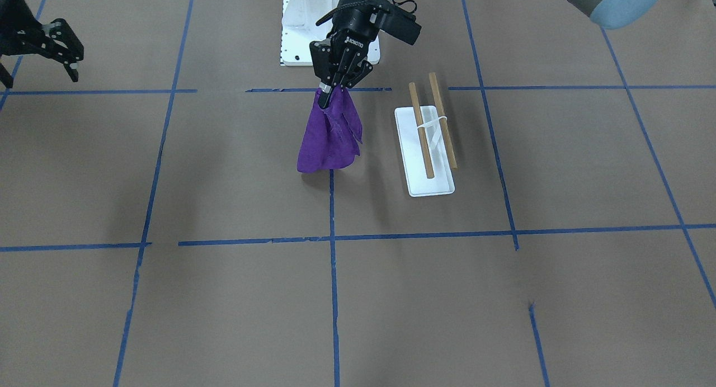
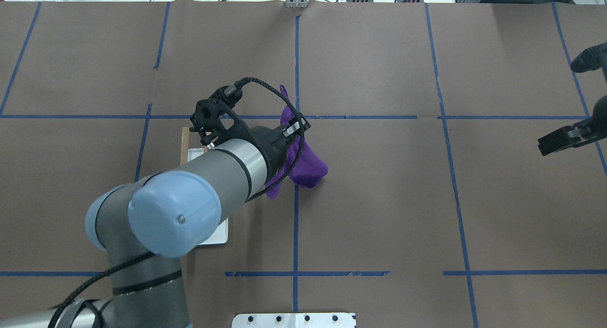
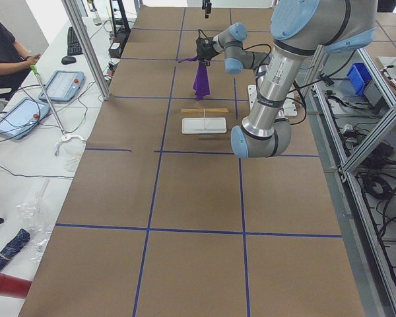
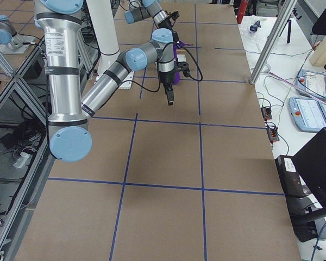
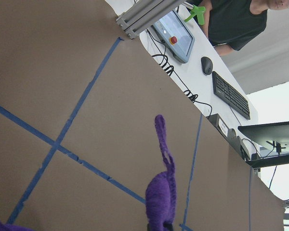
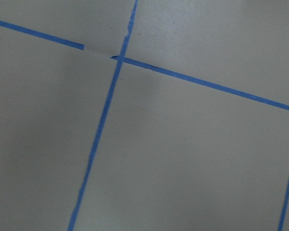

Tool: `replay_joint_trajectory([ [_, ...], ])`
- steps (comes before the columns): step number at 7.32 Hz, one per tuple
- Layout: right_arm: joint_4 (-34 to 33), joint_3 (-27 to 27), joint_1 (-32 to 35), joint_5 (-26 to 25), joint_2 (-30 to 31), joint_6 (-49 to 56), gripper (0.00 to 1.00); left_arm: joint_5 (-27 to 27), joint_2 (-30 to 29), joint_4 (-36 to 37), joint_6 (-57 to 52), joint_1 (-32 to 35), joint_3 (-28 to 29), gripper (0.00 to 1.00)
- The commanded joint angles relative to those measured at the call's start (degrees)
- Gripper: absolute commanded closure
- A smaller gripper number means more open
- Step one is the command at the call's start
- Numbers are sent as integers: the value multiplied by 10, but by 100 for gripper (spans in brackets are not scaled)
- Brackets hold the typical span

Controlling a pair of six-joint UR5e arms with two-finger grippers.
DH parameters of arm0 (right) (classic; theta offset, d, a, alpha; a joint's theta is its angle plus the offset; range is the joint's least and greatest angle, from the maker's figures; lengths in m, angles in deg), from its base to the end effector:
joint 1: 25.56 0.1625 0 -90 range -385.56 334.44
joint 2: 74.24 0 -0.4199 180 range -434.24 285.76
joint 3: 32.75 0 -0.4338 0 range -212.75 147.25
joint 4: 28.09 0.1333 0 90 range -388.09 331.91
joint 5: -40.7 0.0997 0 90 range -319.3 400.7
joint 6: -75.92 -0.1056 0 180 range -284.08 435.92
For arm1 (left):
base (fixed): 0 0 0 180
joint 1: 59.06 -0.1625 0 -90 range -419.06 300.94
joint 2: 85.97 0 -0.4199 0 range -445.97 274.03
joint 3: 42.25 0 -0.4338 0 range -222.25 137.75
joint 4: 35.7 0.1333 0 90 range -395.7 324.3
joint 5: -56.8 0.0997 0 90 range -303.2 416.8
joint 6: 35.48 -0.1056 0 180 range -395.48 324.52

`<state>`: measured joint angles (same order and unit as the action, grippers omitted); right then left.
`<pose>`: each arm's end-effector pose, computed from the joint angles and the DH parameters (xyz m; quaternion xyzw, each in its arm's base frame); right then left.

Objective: Hang towel on rack

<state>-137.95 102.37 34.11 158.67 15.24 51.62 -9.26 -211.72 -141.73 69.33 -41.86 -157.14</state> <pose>-0.1486 -0.4199 0.3129 0.0842 -0.3086 -0.1036 0.9418 0.4971 -0.3383 0.0504 0.1753 0.6032 -0.3352 0.7021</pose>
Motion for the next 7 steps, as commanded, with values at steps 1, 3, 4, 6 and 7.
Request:
replay_joint_trajectory([
  [1,3,-62,93,59,21,138,0,44,54,59,-1,-33,-76,100],
  [3,3,-119,147,95,25,215,0,42,133,62,-2,-13,-136,100],
  [4,17,-148,169,123,25,216,0,39,161,63,-2,7,-139,100],
  [6,102,-235,209,175,32,218,0,37,209,63,-7,41,-136,100],
  [7,109,-254,218,175,32,216,0,25,239,62,-31,60,-135,100],
])
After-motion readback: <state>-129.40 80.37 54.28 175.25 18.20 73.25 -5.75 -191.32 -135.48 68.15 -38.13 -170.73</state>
